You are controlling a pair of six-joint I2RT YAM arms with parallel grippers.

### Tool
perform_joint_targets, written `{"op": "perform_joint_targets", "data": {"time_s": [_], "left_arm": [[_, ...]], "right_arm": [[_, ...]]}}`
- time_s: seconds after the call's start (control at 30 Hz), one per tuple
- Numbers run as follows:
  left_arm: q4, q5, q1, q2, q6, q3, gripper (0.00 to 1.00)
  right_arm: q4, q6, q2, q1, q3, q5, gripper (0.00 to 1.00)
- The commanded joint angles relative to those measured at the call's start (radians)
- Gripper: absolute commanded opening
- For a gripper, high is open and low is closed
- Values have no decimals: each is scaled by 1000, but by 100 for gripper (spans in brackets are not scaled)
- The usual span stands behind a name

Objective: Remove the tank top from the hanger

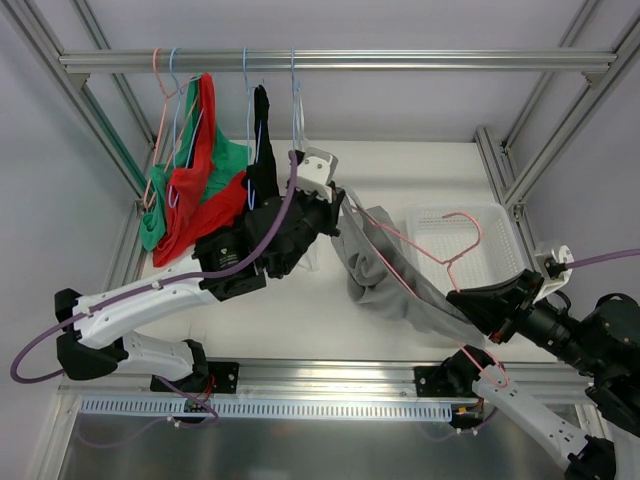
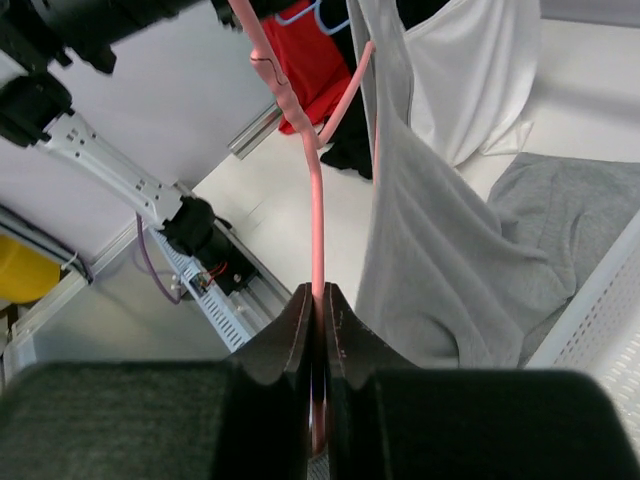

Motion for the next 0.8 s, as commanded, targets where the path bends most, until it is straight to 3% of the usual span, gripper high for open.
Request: {"op": "perform_joint_targets", "data": {"time_s": [0.0,0.17,0.3,0.5,0.6,0.67,0.77], "left_arm": [[33,-199,-5,-77,4,-5,0],[4,-190,-3,-83,-11,-5,0],[-36,-89,-5,-97,-64,-34,0],[-25,316,-3,-184,-158,-135,0],[30,610,-3,-215,-172,-201,0],[67,802,-3,-227,-183,-249,0],[199,945,-5,-258,-207,-362,0]], "right_arm": [[35,-57,-60,4,-27,-118,0],[58,-91,-118,6,-28,-142,0],[178,-91,-186,6,-85,-165,0],[405,-106,-231,6,-195,-112,0],[616,-74,-200,4,-290,-87,0],[857,-36,-174,6,-391,-78,0],[1260,15,-85,6,-482,-73,0]]}}
